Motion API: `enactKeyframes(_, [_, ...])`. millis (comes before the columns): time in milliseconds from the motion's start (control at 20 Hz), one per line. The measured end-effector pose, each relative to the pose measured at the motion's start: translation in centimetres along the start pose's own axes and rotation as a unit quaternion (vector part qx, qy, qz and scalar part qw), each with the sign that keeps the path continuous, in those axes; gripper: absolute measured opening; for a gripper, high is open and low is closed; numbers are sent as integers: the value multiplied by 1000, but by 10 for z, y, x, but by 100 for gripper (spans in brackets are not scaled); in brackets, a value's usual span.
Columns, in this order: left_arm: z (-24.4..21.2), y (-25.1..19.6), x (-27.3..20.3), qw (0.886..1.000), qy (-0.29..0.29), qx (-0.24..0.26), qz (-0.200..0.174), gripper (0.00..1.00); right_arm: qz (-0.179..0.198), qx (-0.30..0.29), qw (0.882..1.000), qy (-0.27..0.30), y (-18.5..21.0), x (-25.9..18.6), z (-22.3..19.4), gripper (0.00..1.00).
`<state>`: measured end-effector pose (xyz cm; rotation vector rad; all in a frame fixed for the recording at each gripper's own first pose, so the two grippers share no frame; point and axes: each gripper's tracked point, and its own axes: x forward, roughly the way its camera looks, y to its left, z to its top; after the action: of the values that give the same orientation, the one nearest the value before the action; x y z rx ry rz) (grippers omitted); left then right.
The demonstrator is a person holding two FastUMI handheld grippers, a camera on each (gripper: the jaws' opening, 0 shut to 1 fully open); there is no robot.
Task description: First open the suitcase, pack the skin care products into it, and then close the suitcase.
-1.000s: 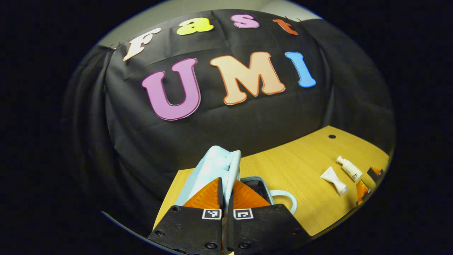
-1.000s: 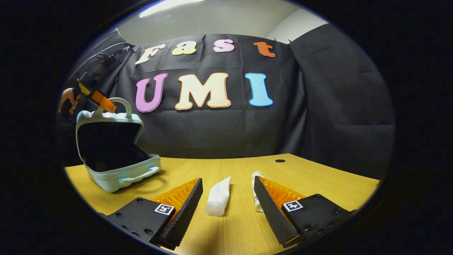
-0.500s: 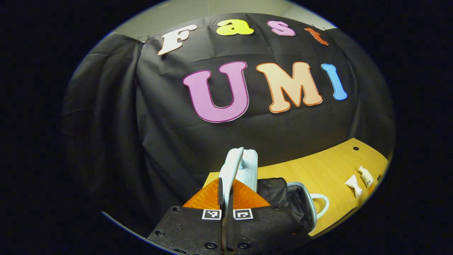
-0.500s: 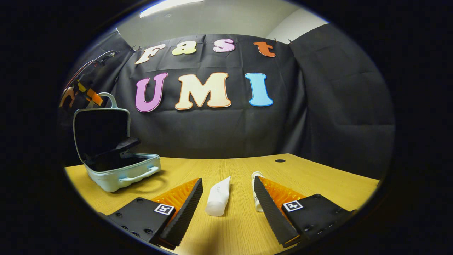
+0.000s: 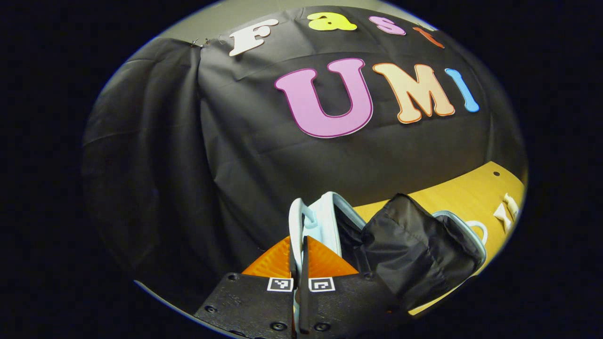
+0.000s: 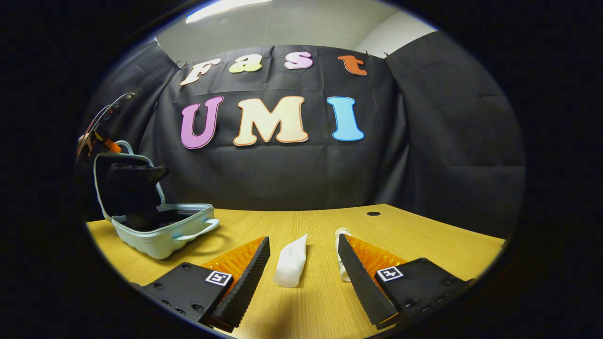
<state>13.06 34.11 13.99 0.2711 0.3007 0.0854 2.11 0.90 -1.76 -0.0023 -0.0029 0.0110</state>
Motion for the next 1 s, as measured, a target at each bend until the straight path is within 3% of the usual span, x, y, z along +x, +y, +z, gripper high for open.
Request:
enactKeyframes(600, [-133,19,39,993,61,-90,-56,0,5,0,1000,0,1,0,1,95])
enactKeyframes(1000, [-206,0,67,977,118,-151,-90,0,5,0,1000,0,1,-1,1,95])
